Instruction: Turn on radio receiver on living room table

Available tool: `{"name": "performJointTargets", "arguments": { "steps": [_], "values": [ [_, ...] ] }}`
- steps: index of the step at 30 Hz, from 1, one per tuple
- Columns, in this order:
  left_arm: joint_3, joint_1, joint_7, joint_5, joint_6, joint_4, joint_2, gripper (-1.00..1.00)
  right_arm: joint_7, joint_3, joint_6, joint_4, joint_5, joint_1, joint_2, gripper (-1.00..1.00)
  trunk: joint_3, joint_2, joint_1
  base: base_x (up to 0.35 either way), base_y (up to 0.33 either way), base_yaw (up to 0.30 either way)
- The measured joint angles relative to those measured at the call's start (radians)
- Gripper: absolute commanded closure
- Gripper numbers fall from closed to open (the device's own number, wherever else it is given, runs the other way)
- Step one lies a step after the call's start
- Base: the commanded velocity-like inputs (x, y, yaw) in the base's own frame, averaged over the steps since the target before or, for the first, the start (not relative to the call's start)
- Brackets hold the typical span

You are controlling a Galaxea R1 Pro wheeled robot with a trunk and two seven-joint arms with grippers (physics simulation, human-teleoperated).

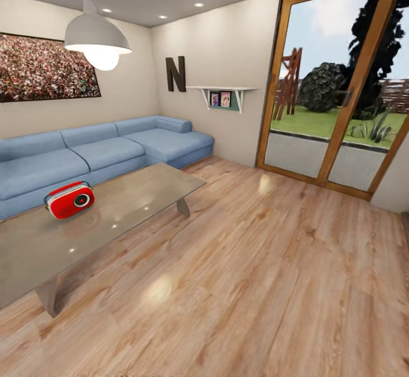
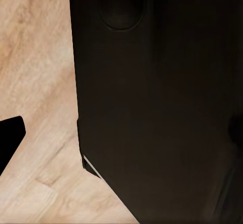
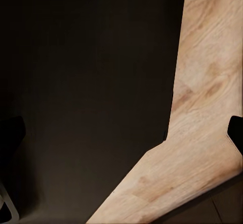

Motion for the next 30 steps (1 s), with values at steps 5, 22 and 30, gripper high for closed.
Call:
{"name": "performJointTargets", "arguments": {
  "steps": [5,22,30],
  "values": [
    [0.000,0.000,0.000,0.000,0.000,0.000,0.000,-1.00,0.000,0.000,0.000,0.000,0.000,0.000,0.000,-1.00,0.000,0.000,0.000,0.000,0.000,0.273],
    [0.000,0.000,0.000,0.000,0.000,0.000,-0.001,-1.00,0.000,0.000,0.000,0.000,0.000,0.000,0.000,-1.00,0.000,0.000,0.000,0.000,0.000,0.273],
    [0.000,0.000,0.000,0.000,0.000,0.000,-0.002,-1.00,0.000,-0.002,0.000,0.000,0.000,0.000,0.000,-1.00,0.000,0.000,0.000,0.000,0.000,0.273]
  ]
}}
